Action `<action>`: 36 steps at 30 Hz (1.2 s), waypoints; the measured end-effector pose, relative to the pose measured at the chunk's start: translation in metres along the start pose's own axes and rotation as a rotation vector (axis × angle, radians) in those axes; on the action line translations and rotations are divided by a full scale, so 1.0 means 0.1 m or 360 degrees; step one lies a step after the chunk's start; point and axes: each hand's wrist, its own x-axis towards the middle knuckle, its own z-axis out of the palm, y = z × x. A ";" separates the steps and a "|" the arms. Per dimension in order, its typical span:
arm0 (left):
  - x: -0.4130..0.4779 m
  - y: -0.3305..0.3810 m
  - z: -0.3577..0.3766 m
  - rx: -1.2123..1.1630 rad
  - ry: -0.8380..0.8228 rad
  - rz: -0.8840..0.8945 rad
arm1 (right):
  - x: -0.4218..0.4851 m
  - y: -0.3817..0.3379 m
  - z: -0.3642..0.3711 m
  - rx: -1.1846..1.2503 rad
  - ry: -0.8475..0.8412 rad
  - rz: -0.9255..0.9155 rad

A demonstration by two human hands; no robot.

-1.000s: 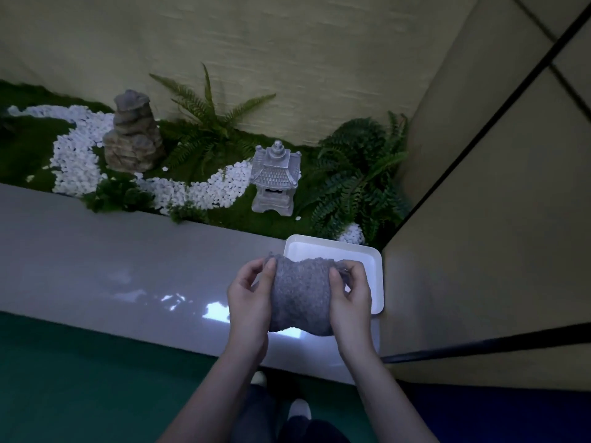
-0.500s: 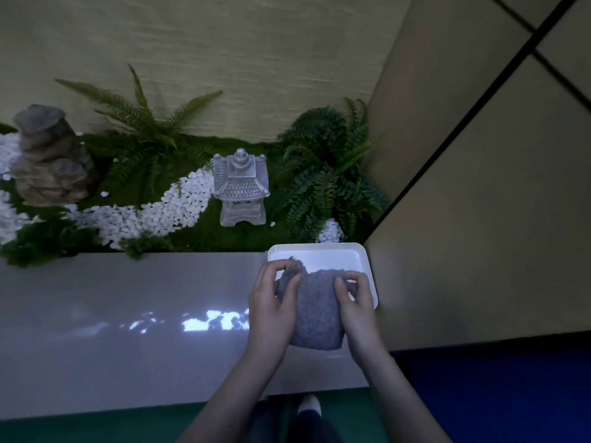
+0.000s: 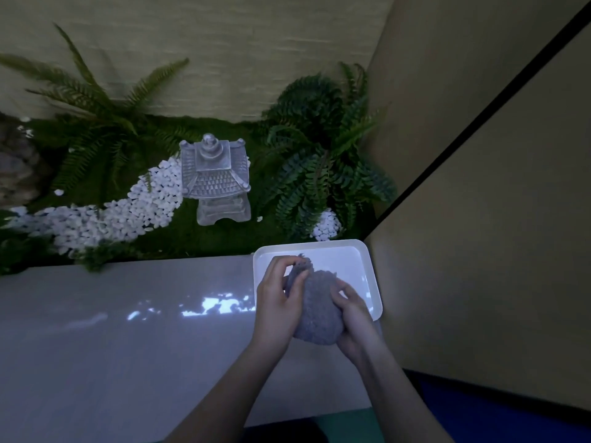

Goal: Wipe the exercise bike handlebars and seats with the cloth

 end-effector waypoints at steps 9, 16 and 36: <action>0.52 -1.31 0.64 0.0380 0.0345 -0.0253 | 1.27 0.22 -0.22 -0.1340 0.0369 -0.0883; 0.69 -2.23 1.06 0.0646 0.0153 -0.0436 | 2.09 0.62 -0.50 -0.1941 0.0223 -0.0752; 0.53 -2.56 0.92 0.2014 -0.0836 0.0194 | 2.39 0.80 -1.01 -0.3329 -0.0433 -0.1055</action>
